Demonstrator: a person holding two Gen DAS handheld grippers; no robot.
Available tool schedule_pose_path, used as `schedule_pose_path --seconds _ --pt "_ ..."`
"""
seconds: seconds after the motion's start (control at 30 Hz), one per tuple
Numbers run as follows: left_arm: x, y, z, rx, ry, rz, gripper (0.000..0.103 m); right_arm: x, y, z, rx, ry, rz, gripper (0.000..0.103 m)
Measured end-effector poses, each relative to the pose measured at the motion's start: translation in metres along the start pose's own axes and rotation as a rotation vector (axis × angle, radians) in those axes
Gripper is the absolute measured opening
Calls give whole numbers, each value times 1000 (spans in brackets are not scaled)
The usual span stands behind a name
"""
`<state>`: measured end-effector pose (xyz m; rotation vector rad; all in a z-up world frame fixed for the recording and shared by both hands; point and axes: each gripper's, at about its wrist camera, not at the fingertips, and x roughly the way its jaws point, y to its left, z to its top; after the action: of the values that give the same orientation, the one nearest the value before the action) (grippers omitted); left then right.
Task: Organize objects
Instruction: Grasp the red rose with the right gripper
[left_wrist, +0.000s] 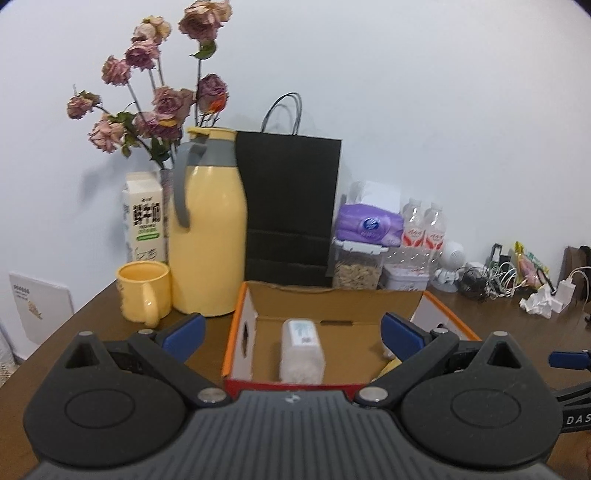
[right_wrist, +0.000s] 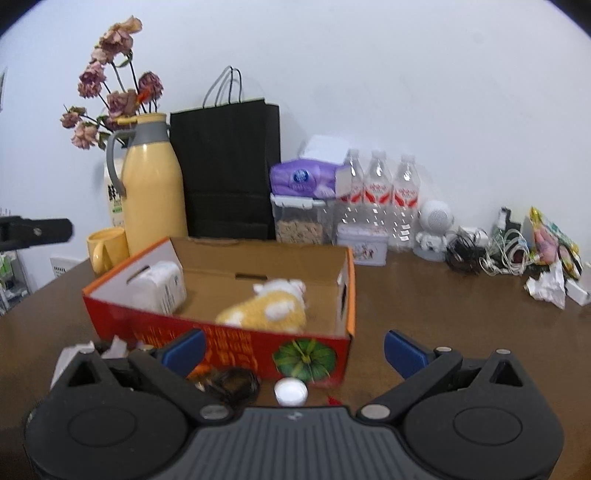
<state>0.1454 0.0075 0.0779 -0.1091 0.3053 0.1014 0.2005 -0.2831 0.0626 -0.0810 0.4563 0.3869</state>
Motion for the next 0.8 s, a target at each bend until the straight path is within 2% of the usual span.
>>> schedule_pose_path --seconds 0.47,0.8 --pt "-23 26 -22 13 64 87 103 -10 -19 -45 -8 133 -42 103" --pt "-25 35 -40 -2 139 96 103 -4 -24 -57 -9 188 -32 103"
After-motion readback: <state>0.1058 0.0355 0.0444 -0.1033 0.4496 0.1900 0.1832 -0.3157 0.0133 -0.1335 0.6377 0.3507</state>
